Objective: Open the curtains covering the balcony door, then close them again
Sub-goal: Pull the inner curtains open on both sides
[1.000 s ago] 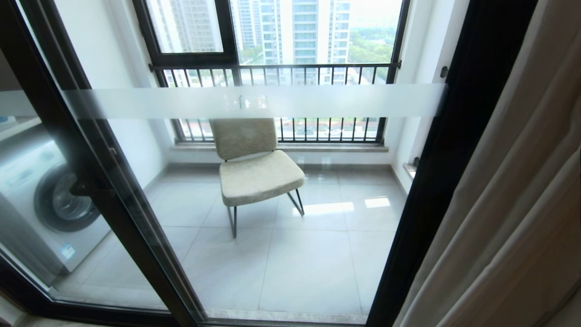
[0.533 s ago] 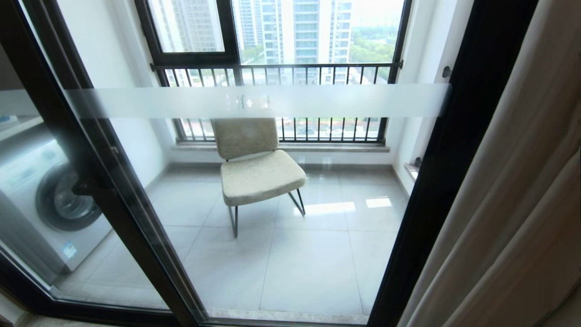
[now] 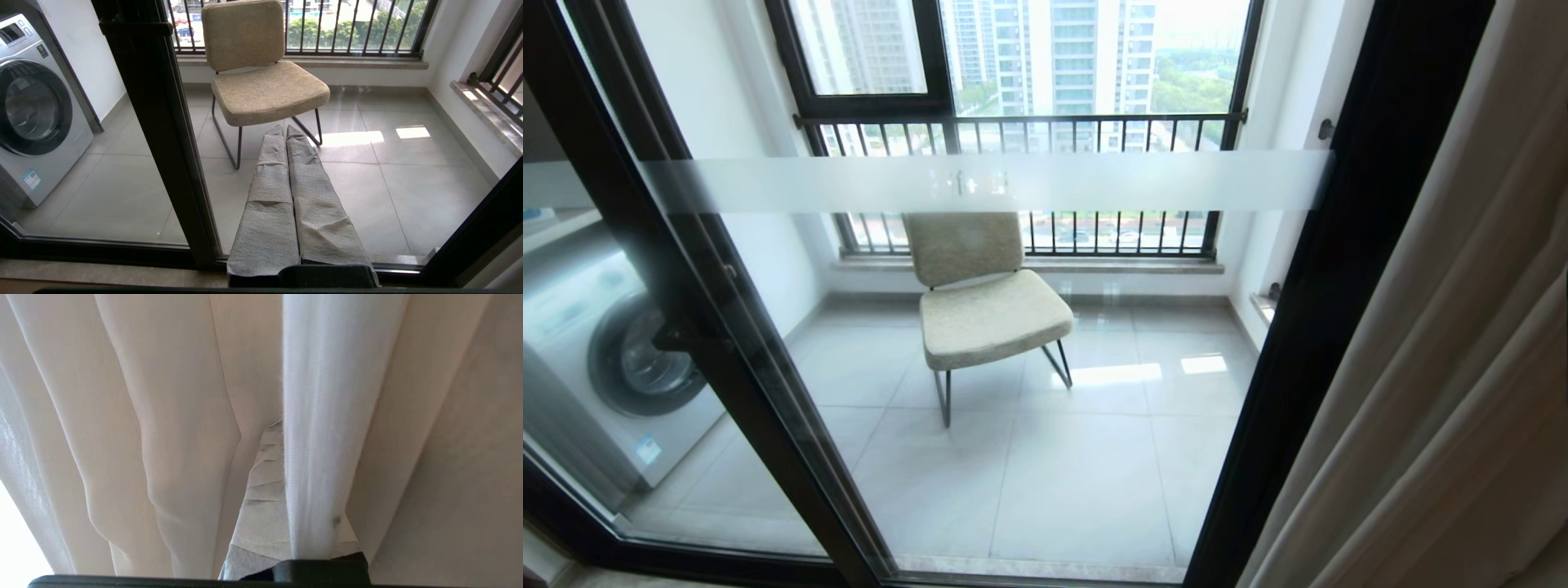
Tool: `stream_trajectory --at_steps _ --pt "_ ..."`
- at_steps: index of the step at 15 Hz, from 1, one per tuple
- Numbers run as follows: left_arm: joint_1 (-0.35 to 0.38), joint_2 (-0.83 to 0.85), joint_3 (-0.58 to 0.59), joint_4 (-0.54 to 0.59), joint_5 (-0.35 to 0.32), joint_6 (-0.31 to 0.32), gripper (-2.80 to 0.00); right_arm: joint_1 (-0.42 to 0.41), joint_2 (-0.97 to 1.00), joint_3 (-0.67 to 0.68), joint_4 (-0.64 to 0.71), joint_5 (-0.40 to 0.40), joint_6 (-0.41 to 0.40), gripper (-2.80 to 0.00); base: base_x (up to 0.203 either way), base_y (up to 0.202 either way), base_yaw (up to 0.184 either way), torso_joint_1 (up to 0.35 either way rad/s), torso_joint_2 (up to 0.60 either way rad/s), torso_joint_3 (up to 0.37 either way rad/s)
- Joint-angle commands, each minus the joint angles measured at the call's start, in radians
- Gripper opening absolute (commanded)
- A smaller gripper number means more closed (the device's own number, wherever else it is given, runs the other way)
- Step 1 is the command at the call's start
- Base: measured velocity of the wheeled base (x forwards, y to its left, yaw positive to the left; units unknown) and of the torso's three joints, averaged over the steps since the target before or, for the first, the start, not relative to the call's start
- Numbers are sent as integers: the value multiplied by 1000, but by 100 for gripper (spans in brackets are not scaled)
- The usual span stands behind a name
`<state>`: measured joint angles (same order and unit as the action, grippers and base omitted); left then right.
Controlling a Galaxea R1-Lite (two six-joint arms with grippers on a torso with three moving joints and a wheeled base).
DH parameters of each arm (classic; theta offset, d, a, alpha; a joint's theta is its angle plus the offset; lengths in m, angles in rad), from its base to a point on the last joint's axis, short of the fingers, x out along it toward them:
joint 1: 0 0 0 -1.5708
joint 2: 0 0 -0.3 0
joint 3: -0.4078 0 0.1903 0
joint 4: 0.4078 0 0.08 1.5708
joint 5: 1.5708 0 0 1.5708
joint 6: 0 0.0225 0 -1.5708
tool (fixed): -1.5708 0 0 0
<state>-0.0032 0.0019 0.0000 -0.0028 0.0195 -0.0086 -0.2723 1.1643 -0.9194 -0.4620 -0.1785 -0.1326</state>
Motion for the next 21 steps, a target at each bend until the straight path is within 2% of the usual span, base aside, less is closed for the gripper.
stream_trajectory --at_steps 1,12,16,21 --pt "0 0 0 0 0 -1 -280 -15 -41 -5 11 -2 -1 -280 0 0 0 0 0 0" --pt "0 0 0 0 0 -1 -280 -254 -34 -18 19 10 7 -280 0 0 0 0 0 0" --pt "0 0 0 0 0 -1 -280 -316 0 -27 3 11 10 -280 0 0 0 0 0 0" --pt "0 0 0 0 0 -1 -280 -401 94 -109 3 11 51 -280 0 0 0 0 0 0"
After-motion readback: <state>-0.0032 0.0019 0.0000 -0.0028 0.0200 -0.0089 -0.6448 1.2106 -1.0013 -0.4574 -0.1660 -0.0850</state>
